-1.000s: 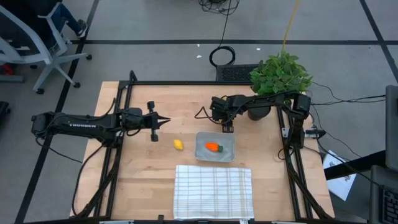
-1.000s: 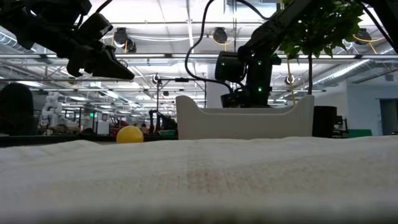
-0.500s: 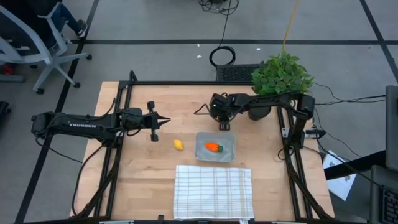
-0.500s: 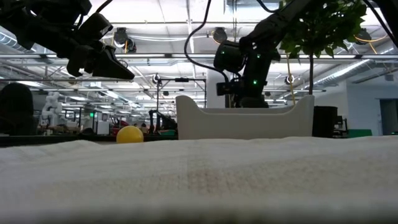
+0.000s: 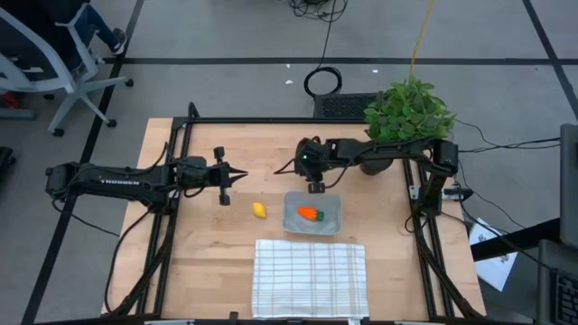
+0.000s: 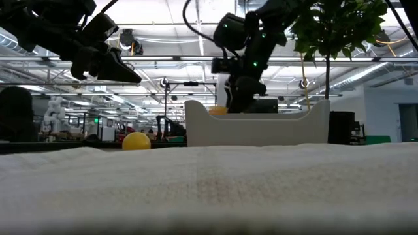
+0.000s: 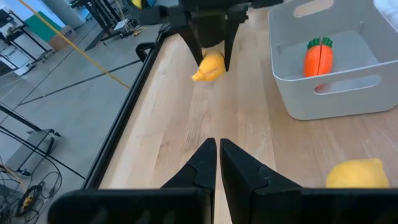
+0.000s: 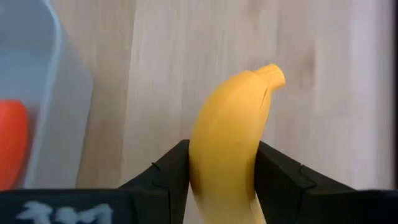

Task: Pick and placing Produce into tupperware
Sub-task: Put the banana into the bin

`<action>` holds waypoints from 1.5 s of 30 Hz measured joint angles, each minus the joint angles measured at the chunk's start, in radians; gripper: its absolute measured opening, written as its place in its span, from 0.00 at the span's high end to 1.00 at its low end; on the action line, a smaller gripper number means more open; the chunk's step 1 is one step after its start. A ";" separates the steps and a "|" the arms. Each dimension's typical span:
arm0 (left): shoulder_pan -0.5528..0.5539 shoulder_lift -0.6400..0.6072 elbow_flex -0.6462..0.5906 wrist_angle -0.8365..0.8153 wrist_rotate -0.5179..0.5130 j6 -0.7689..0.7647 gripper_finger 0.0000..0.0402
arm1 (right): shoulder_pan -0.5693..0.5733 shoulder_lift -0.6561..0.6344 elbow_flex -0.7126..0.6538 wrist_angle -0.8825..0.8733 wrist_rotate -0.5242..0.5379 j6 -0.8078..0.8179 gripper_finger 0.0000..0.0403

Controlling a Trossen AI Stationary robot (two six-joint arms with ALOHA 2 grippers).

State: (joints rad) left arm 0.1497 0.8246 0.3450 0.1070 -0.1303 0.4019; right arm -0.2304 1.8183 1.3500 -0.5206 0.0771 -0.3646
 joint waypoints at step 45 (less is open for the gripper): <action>0.000 0.000 0.000 -0.006 0.001 -0.071 0.94 | 0.346 -0.002 0.303 -0.603 0.000 0.217 0.65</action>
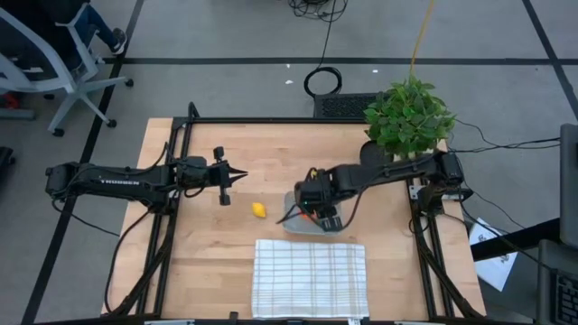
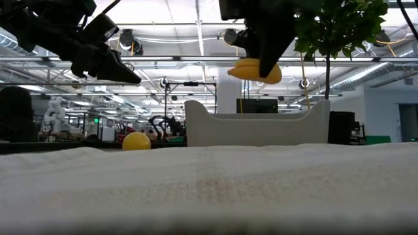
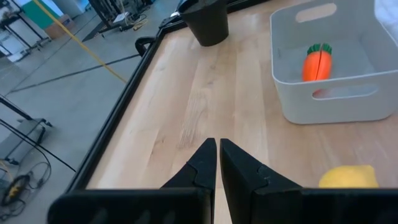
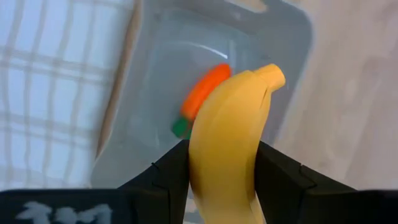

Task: Pick and placing Produce into tupperware
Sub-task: Put the banana into the bin

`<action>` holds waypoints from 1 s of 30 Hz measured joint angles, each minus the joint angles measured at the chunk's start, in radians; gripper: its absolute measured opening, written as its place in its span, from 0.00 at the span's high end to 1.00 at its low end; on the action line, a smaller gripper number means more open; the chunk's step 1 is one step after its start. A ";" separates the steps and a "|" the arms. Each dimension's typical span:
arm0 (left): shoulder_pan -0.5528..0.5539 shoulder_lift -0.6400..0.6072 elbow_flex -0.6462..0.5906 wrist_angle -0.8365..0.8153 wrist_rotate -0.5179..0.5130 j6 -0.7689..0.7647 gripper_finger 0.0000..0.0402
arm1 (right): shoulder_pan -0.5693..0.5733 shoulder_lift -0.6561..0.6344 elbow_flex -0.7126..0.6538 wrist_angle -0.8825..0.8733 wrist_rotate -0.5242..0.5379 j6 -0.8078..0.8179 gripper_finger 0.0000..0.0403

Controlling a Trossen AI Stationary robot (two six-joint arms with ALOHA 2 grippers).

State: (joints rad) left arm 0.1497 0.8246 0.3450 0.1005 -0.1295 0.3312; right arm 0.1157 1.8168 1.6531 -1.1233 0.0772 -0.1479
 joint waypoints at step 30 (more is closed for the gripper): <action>0.000 0.000 0.000 0.007 -0.001 0.000 0.94 | 0.074 -0.430 -0.550 0.576 0.080 -0.020 0.66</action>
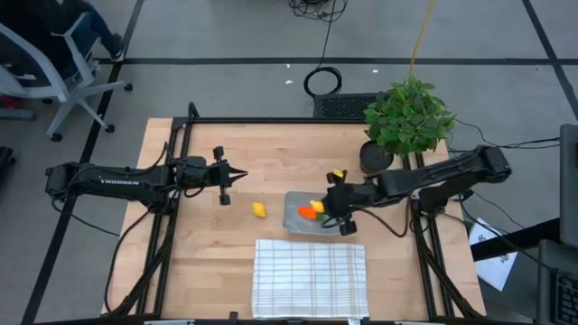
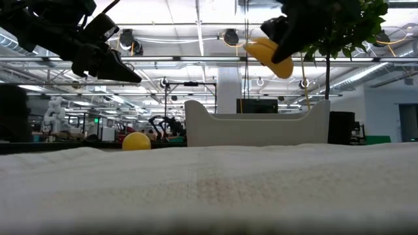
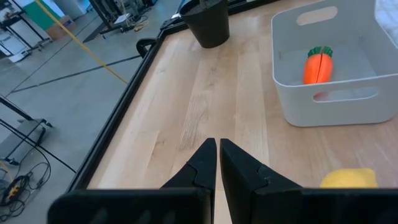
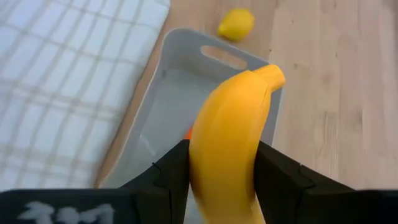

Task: Pick and placing Produce into tupperware
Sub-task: Put the banana into the bin

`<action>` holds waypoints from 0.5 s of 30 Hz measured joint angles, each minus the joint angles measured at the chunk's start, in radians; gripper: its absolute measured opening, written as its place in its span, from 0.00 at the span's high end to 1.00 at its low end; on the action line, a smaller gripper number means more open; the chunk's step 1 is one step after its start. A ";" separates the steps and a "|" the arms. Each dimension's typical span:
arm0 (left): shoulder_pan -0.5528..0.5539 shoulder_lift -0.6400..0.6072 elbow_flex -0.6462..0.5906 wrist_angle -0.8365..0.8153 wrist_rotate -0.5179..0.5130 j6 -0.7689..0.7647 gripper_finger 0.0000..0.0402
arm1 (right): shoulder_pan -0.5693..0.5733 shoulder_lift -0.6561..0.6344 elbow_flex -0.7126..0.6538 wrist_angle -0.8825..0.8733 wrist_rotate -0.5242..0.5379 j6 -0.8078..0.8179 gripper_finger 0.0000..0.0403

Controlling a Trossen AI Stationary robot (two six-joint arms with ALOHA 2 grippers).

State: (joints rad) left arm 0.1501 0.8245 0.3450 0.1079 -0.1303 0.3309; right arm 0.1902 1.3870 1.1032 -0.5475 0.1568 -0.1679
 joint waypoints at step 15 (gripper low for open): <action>0.000 0.000 0.000 0.001 0.000 -0.024 0.94 | -0.005 0.096 -0.076 0.123 -0.070 -0.016 0.65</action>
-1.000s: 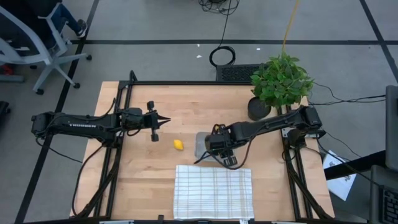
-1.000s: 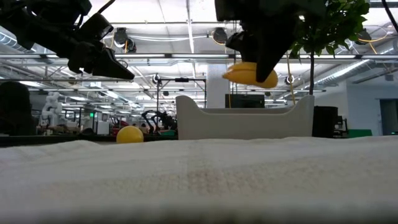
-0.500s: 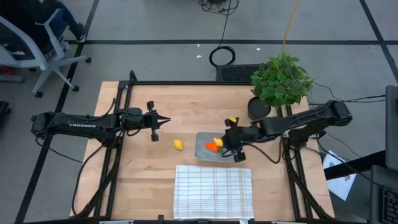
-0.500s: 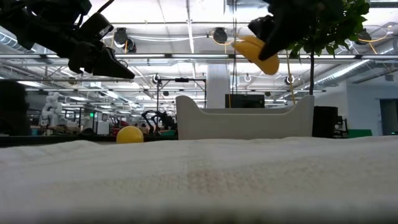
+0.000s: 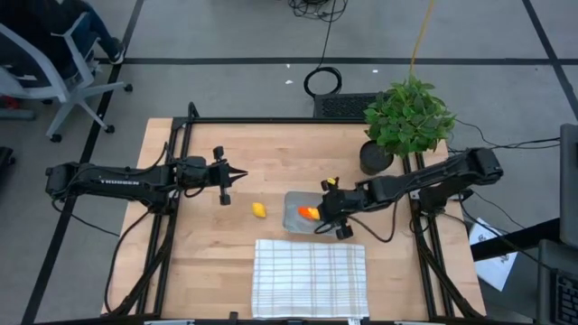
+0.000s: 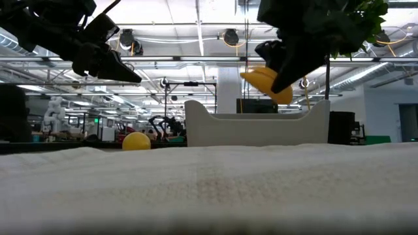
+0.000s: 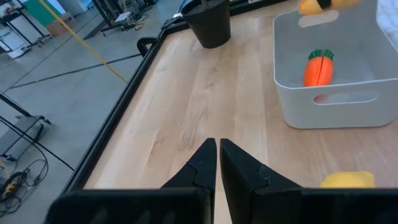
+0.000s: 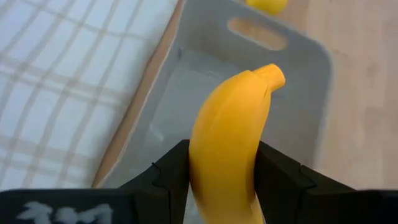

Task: Pick and placing Produce into tupperware
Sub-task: Put the banana into the bin

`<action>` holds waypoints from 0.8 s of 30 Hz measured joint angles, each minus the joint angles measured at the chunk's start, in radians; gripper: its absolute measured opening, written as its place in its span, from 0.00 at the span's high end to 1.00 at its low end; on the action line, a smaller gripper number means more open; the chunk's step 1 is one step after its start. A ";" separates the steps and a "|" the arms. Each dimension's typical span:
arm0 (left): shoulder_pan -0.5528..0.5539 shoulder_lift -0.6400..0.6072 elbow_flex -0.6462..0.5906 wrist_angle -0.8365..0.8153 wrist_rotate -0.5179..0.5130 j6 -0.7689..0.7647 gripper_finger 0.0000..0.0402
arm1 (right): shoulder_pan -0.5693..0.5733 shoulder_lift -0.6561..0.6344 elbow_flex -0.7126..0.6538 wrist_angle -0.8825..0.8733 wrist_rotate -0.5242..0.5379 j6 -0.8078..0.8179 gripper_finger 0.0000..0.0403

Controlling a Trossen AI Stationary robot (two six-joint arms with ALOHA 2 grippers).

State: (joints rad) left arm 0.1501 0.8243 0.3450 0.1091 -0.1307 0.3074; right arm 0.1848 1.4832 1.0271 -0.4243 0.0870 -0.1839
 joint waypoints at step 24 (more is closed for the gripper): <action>0.000 0.000 0.000 -0.002 0.000 -0.005 0.94 | -0.009 0.051 -0.010 0.095 -0.145 0.048 0.65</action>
State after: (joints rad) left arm 0.1501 0.8242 0.3450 0.1074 -0.1307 0.3023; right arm 0.1760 1.5341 1.0172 -0.3298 -0.0582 -0.1356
